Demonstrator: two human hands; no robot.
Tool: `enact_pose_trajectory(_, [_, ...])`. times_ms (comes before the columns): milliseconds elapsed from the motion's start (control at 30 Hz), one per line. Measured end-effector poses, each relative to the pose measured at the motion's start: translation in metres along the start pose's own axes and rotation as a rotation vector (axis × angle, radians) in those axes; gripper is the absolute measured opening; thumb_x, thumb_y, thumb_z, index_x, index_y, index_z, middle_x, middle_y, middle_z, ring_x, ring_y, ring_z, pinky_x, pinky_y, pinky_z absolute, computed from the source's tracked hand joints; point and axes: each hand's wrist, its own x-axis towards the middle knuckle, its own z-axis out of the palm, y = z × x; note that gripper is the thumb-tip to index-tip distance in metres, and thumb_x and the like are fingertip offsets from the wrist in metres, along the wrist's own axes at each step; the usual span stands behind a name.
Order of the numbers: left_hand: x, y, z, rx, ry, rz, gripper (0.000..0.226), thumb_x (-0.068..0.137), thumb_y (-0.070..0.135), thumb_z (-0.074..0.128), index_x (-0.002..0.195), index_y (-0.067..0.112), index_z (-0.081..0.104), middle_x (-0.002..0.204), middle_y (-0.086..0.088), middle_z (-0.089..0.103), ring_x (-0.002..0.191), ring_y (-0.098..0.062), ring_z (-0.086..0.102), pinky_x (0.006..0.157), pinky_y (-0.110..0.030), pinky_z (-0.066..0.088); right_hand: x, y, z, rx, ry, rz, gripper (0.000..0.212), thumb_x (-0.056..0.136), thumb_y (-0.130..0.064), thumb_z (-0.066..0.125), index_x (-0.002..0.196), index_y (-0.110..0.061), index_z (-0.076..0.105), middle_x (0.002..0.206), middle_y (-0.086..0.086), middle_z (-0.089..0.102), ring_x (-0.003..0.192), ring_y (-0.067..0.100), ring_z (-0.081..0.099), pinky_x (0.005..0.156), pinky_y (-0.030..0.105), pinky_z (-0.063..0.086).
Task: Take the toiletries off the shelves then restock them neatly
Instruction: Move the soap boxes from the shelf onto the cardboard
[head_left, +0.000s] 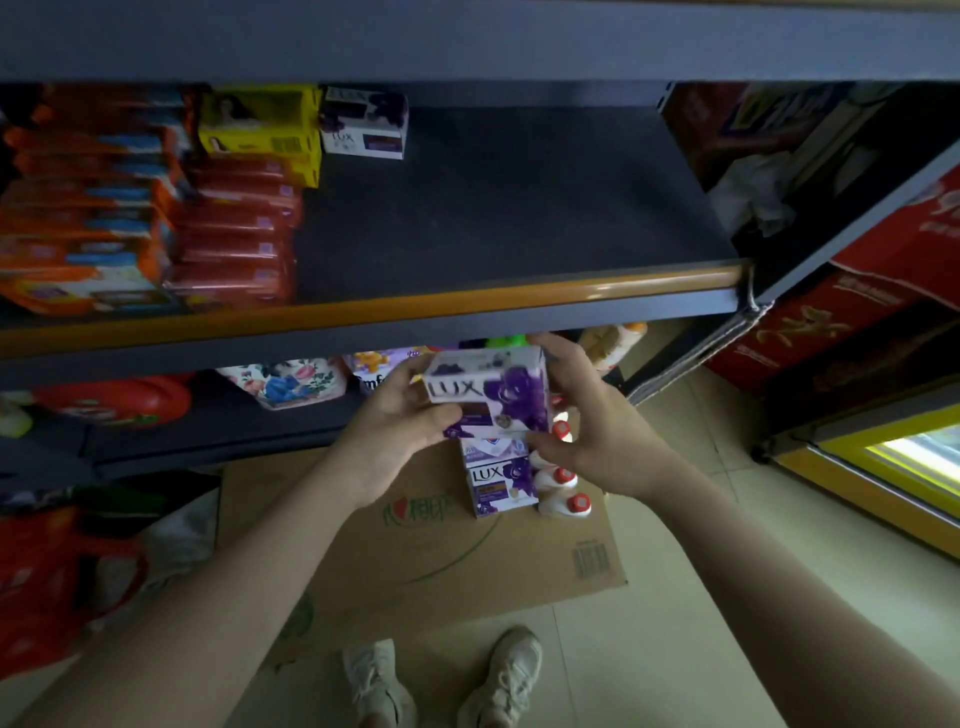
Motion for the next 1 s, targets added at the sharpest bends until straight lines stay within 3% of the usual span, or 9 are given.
enact_pose_trajectory(67, [0.000, -0.003, 0.005, 0.238, 0.001, 0.172, 0.047, 0.076, -0.015, 0.062, 0.104, 0.021, 0.050, 0.098, 0.003, 0.065, 0.090, -0.001, 0.063, 0.078, -0.017, 0.050, -0.009, 0.019, 0.005, -0.168, 0.047, -0.021, 0.057, 0.082, -0.017, 0.061, 0.126, -0.031, 0.027, 0.109, 0.008, 0.062, 0.093, 0.026, 0.062, 0.074, 0.046, 0.052])
enact_pose_trajectory(167, [0.001, -0.020, 0.009, 0.568, -0.060, 0.380, 0.045, 0.072, -0.009, 0.070, 0.096, 0.022, 0.048, 0.110, 0.016, 0.063, 0.107, 0.003, 0.057, 0.090, -0.014, 0.043, -0.020, 0.045, 0.016, -0.300, 0.127, -0.018, 0.043, 0.079, -0.014, 0.062, 0.119, -0.017, 0.045, 0.103, 0.010, 0.063, 0.093, 0.030, 0.059, 0.069, 0.036, 0.047])
enact_pose_trajectory(267, [0.000, -0.044, 0.009, 0.722, -0.064, 0.411, 0.046, 0.073, 0.000, 0.074, 0.095, 0.031, 0.049, 0.116, 0.034, 0.056, 0.119, 0.003, 0.050, 0.098, -0.015, 0.038, -0.031, 0.068, 0.026, -0.279, 0.104, 0.063, 0.044, 0.078, -0.012, 0.068, 0.119, -0.014, 0.052, 0.111, 0.005, 0.062, 0.102, 0.028, 0.056, 0.076, 0.037, 0.046])
enact_pose_trajectory(400, [-0.008, -0.083, 0.020, 0.549, 0.062, 0.128, 0.047, 0.077, 0.003, 0.071, 0.102, 0.034, 0.048, 0.107, 0.017, 0.060, 0.098, 0.009, 0.057, 0.089, -0.018, 0.044, -0.047, 0.093, 0.036, -0.117, 0.015, 0.215, 0.040, 0.086, -0.020, 0.065, 0.122, -0.013, 0.049, 0.109, 0.000, 0.064, 0.098, 0.021, 0.059, 0.079, 0.030, 0.044])
enact_pose_trajectory(500, [-0.010, -0.117, 0.018, 0.534, 0.166, -0.202, 0.030, 0.082, 0.012, 0.068, 0.101, 0.028, 0.051, 0.100, 0.012, 0.061, 0.093, -0.006, 0.060, 0.081, -0.025, 0.047, -0.054, 0.113, 0.033, -0.147, -0.023, 0.260, 0.034, 0.087, -0.015, 0.062, 0.119, -0.008, 0.052, 0.108, 0.003, 0.061, 0.098, 0.022, 0.057, 0.077, 0.018, 0.034])
enact_pose_trajectory(633, [0.000, -0.147, 0.010, 0.342, 0.317, -0.422, 0.017, 0.086, 0.013, 0.063, 0.097, 0.016, 0.051, 0.107, -0.007, 0.059, 0.094, -0.021, 0.059, 0.083, -0.032, 0.048, -0.051, 0.136, 0.020, -0.125, -0.075, 0.412, 0.025, 0.089, -0.020, 0.060, 0.112, -0.010, 0.060, 0.109, 0.005, 0.064, 0.094, 0.018, 0.057, 0.084, 0.026, 0.042])
enact_pose_trajectory(767, [0.016, -0.164, 0.020, 0.203, 0.428, -0.481, 0.010, 0.088, 0.012, 0.060, 0.093, 0.009, 0.052, 0.105, -0.010, 0.058, 0.098, -0.025, 0.058, 0.088, -0.035, 0.049, -0.047, 0.150, 0.021, -0.121, -0.129, 0.444, 0.022, 0.093, -0.023, 0.054, 0.111, -0.012, 0.061, 0.107, 0.004, 0.065, 0.093, 0.019, 0.058, 0.085, 0.029, 0.045])
enact_pose_trajectory(867, [0.032, -0.175, 0.028, 0.232, 0.488, -0.488, 0.025, 0.090, 0.013, 0.057, 0.113, 0.001, 0.053, 0.106, -0.012, 0.058, 0.100, -0.026, 0.058, 0.092, -0.037, 0.047, -0.042, 0.158, 0.025, -0.115, -0.150, 0.451, 0.021, 0.093, -0.025, 0.052, 0.110, -0.016, 0.062, 0.106, 0.002, 0.065, 0.088, 0.013, 0.056, 0.077, 0.022, 0.040])
enact_pose_trajectory(1000, [0.049, -0.186, 0.026, 0.421, 0.570, -0.483, 0.029, 0.094, 0.024, 0.053, 0.110, 0.001, 0.057, 0.098, -0.008, 0.064, 0.089, -0.024, 0.061, 0.081, -0.035, 0.049, -0.034, 0.151, 0.026, -0.081, -0.143, 0.445, 0.021, 0.094, -0.024, 0.050, 0.111, -0.018, 0.060, 0.105, -0.002, 0.062, 0.090, 0.014, 0.055, 0.074, 0.019, 0.041])
